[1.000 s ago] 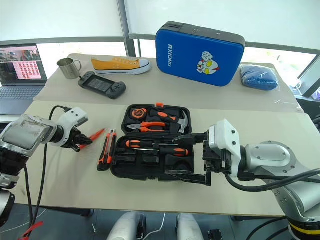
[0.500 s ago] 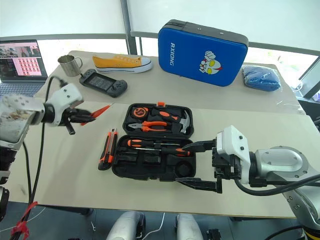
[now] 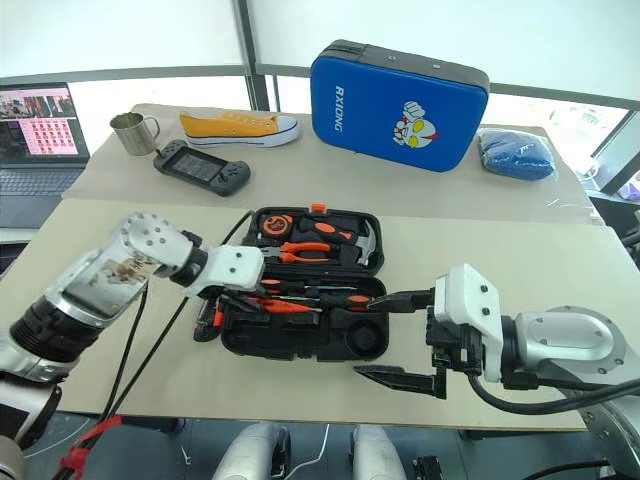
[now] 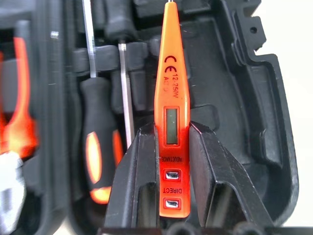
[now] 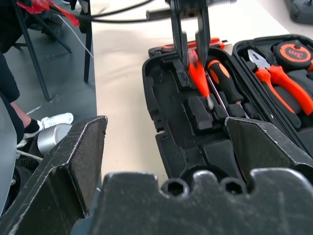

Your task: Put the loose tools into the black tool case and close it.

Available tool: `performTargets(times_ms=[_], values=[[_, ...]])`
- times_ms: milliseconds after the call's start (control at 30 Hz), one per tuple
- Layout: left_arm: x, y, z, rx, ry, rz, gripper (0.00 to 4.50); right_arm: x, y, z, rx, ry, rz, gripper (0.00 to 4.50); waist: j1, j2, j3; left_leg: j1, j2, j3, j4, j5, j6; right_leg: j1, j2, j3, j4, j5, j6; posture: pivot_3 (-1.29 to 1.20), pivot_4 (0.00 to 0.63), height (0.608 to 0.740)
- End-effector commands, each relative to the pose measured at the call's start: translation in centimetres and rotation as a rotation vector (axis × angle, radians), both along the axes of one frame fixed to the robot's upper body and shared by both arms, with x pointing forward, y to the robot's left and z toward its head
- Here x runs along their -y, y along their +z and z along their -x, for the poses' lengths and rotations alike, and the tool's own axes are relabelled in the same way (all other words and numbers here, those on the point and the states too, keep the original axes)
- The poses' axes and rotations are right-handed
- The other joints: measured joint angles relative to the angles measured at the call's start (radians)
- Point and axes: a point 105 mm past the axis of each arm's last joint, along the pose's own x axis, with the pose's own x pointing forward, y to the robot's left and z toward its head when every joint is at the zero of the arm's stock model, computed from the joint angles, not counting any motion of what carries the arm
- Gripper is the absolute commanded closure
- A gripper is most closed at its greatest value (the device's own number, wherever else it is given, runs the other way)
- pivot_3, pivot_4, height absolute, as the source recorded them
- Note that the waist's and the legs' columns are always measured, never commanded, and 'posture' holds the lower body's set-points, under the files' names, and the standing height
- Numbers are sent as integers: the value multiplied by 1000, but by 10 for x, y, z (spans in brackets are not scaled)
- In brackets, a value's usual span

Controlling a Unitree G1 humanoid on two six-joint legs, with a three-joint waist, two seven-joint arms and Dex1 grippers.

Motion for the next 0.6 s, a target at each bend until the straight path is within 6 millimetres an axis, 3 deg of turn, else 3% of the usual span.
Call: performTargets(times_ms=[33, 300, 600], values=[[-1, -5, -6, -16, 61, -51, 4091, -2, 7, 5, 35, -2, -7, 0, 1, 0, 0, 0, 0, 0, 0, 0, 0, 0, 0, 0, 0, 0, 0, 0, 150, 739], [-7, -17, -12, -27, 138, -133, 4091, -4, 6, 4, 36, -22, -34, 0, -1, 1, -1, 1, 0, -1, 1, 0, 0, 1, 0, 0, 0, 0, 0, 0, 150, 739], [-15, -24, 0, -116, 172, -192, 4091, -7, 6, -1, 47, -30, -49, 0, -16, 1, -2, 2, 1, -2, 0, 0, 0, 1, 1, 1, 1, 0, 0, 0, 150, 739]])
